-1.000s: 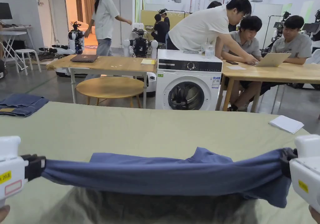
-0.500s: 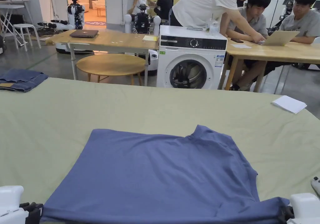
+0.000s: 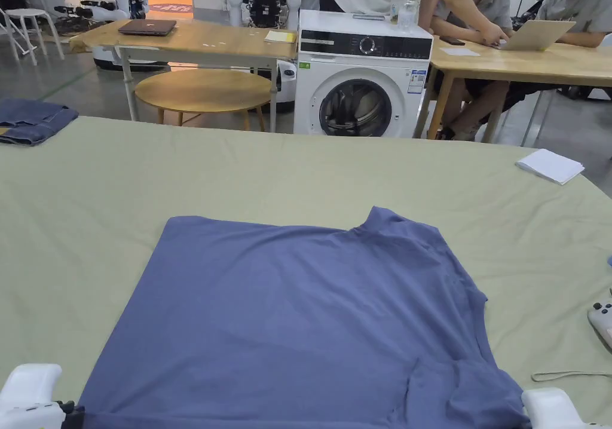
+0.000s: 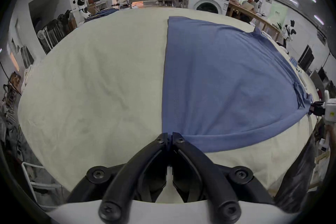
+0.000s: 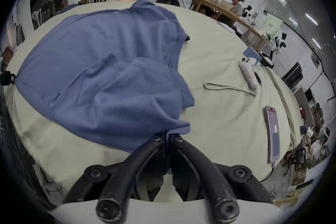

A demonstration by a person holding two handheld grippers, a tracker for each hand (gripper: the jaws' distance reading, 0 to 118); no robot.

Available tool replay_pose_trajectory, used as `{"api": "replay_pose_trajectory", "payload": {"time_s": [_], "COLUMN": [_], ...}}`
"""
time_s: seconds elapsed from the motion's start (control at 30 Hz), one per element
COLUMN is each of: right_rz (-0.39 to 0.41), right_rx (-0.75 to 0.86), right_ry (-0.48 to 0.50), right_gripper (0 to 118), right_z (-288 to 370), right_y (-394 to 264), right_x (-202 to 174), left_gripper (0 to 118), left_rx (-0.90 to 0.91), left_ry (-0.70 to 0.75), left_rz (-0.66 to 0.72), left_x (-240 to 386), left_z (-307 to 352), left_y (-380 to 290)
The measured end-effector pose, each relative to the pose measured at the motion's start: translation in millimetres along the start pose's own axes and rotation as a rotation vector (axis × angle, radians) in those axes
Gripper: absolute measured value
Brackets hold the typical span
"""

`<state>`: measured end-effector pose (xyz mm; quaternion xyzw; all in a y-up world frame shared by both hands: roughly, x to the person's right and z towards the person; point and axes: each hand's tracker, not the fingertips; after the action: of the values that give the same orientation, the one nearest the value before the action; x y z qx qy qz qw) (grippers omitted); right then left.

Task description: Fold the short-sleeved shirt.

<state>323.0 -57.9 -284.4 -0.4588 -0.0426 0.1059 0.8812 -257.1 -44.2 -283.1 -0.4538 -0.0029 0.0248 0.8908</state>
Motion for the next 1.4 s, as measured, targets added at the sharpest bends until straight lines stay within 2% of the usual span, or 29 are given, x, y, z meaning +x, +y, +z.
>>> {"api": "replay_pose_trajectory", "payload": {"time_s": [0.07,0.1,0.2,0.43,0.5,0.57,0.6,0.67,0.7,0.73,0.87,0.97,1.03,1.1,1.33,1.37,1.4], "right_rz": [0.002,0.004,-0.023,-0.116,-0.157,-0.176,-0.180,-0.192,-0.200,-0.209,-0.210,-0.202,-0.192,-0.178,-0.164,-0.166,-0.165], "right_rx": [0.025,0.049,0.172,0.413,0.504,0.568,0.605,0.651,0.662,0.678,0.686,0.660,0.641,0.621,0.520,0.511,0.500], "right_ry": [-0.031,-0.045,-0.045,-0.024,0.018,0.015,0.014,0.019,0.011,0.008,0.062,0.085,0.089,0.085,0.091,0.093,0.094], "right_gripper": [47,57,59,59,59,57,49,14,3,0,0,0,0,0,0,0,0], "right_z": [7,12,33,59,64,68,71,75,77,79,82,79,77,73,52,50,49], "right_y": [5,9,21,58,66,74,77,82,85,86,90,90,88,84,72,71,71], "right_x": [-1,-1,-6,-32,-43,-55,-62,-74,-80,-84,-94,-95,-96,-94,-88,-88,-88], "left_gripper": [12,22,30,30,30,30,28,12,2,0,0,0,0,0,0,1,9], "left_rx": [0.001,0.011,0.112,0.365,0.436,0.489,0.511,0.557,0.574,0.594,0.609,0.543,0.433,0.405,0.108,0.076,0.047], "left_ry": [0.008,0.025,0.026,-0.004,-0.017,-0.024,-0.023,-0.015,0.010,0.021,0.006,0.000,-0.035,-0.004,-0.020,-0.032,-0.039], "left_rz": [0.011,0.012,0.017,0.045,0.038,0.015,0.006,-0.026,-0.036,-0.046,-0.049,-0.075,-0.079,-0.036,0.055,0.064,0.074], "left_x": [2,4,9,32,41,53,60,72,78,83,89,82,70,57,-4,-11,-16], "left_z": [6,12,29,53,54,57,59,61,62,63,64,61,56,55,39,36,34], "left_y": [5,5,16,47,54,60,63,66,67,68,72,71,68,60,41,39,36]}}
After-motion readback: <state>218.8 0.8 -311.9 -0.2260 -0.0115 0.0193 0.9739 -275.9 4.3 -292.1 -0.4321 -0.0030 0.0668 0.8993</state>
